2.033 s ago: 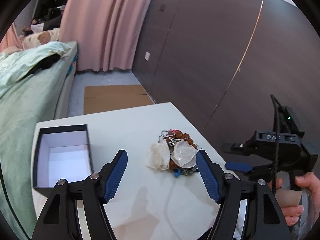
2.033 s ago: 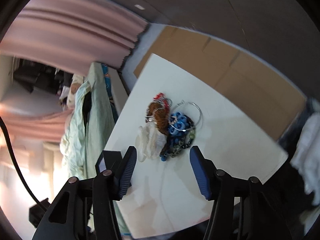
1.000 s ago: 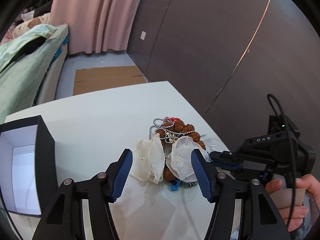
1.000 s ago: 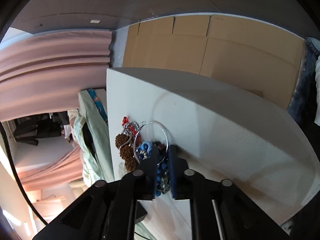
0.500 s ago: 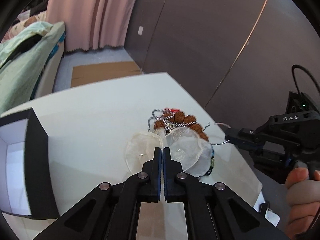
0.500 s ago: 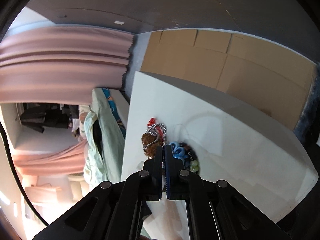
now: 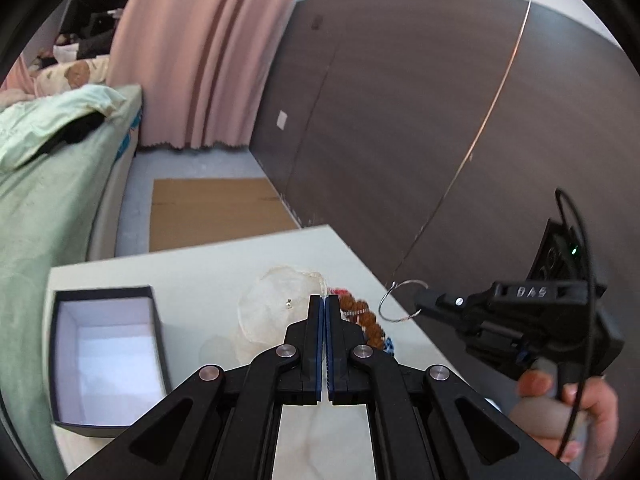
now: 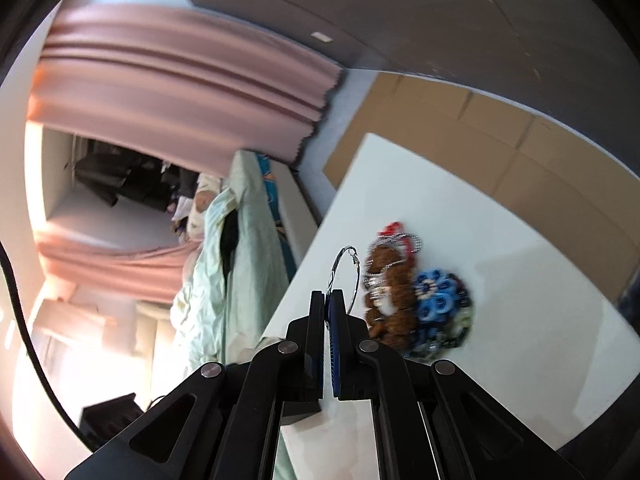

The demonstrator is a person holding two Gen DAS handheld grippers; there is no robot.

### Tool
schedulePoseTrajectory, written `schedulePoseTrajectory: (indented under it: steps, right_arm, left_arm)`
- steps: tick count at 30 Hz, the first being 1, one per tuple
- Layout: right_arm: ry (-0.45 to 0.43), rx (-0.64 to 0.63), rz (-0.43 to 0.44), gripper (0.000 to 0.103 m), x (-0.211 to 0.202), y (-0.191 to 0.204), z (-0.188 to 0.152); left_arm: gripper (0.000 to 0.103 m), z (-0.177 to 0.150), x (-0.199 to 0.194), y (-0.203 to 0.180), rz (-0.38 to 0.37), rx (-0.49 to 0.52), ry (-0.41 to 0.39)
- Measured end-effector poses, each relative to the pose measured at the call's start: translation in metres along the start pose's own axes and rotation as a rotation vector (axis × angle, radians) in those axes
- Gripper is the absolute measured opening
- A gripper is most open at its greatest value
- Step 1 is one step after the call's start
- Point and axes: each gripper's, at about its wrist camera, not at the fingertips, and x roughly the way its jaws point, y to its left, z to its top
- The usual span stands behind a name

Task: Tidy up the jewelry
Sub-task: 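Carry both items over the black box and open both tools to drop them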

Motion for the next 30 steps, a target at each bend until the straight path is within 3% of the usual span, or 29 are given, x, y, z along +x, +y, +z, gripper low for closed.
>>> schedulePoseTrajectory:
  steps: [13,23,26,27,29,30]
  right_arm:
    - [0.082,-0.217,0.158,0.004,0.024,0.062,-0.040]
    - [0.168,-0.283,0.171,0.004,0.057,0.080,-0.064]
    - [0.191,-0.294,0.170,0.004,0.064,0.084,-0.071]
    - [0.198,-0.298,0.169,0.004,0.067,0.086,-0.074]
    - [0.213,-0.305,0.169,0.004,0.073,0.088,-0.079]
    - [0.221,-0.308,0.169,0.004,0.076,0.090,-0.081]
  left_arm:
    - [0.000,0.014,-0.053,0.053,0.074,-0.089,-0.117]
    - [0.001,0.013,-0.062,0.105,0.170,-0.212,-0.103]
    - [0.006,0.013,-0.055,0.118,0.145,-0.267,-0.061]
    - [0.012,0.013,-0.054,0.120,0.137,-0.278,-0.049]
    - [0.039,0.012,-0.053,0.123,0.135,-0.285,-0.038]
    - [0.067,0.011,-0.055,0.123,0.143,-0.290,-0.037]
